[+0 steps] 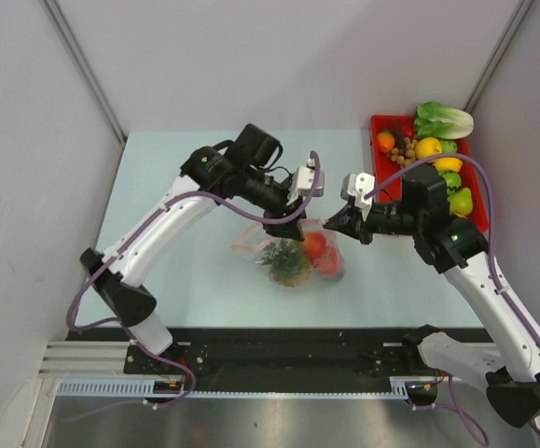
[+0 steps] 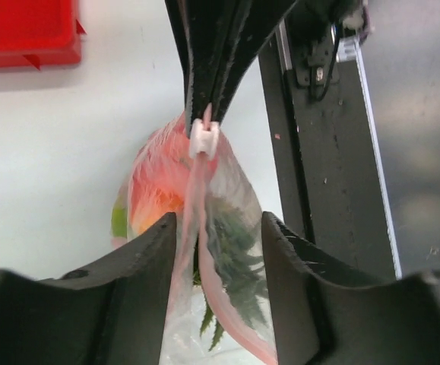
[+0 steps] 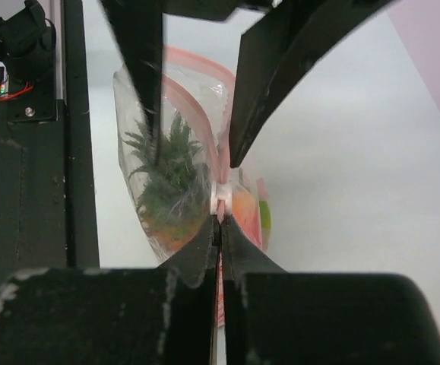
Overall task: Place the food in the zip-top bag and seal the zipper
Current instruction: Zip the zipper food storage bag at the center of the board.
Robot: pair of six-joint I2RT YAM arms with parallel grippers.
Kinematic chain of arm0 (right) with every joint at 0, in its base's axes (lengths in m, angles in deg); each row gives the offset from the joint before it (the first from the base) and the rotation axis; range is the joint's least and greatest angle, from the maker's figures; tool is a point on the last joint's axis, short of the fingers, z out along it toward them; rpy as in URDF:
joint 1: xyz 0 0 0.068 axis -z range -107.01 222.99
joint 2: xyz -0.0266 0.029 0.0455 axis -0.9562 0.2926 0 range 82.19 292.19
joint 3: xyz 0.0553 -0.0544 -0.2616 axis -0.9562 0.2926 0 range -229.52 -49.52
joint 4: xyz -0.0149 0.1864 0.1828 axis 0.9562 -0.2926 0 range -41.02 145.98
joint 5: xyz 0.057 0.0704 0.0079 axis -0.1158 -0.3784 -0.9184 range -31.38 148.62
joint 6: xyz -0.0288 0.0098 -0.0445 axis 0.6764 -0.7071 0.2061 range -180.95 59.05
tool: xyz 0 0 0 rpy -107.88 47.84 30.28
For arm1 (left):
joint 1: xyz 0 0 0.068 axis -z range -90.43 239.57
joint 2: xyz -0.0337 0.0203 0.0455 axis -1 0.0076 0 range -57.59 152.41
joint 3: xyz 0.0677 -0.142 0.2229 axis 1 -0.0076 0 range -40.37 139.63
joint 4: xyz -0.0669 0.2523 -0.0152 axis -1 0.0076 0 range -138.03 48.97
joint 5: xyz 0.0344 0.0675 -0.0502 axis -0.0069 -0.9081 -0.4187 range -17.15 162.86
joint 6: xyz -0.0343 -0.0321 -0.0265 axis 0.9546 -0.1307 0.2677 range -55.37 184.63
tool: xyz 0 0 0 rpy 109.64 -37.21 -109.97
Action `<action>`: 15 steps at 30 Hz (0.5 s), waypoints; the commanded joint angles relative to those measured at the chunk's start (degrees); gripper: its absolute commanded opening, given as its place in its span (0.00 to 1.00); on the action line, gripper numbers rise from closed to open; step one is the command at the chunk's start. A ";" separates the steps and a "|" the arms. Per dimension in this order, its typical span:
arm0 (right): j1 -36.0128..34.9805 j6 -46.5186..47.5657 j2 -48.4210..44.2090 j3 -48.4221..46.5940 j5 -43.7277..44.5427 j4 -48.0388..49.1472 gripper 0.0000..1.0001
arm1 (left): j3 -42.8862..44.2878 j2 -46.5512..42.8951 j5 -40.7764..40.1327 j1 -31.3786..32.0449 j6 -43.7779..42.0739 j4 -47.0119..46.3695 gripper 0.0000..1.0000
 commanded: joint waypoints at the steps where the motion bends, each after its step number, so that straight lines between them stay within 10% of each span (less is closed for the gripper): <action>1: -0.40 0.33 -0.98 -0.72 0.52 2.40 0.00 | -7.78 -10.88 1.94 0.29 10.43 -20.88 0.55; 15: -1.45 -1.95 -1.68 -0.81 1.05 3.90 0.00 | -9.22 -9.06 -0.70 3.10 11.59 -26.47 0.52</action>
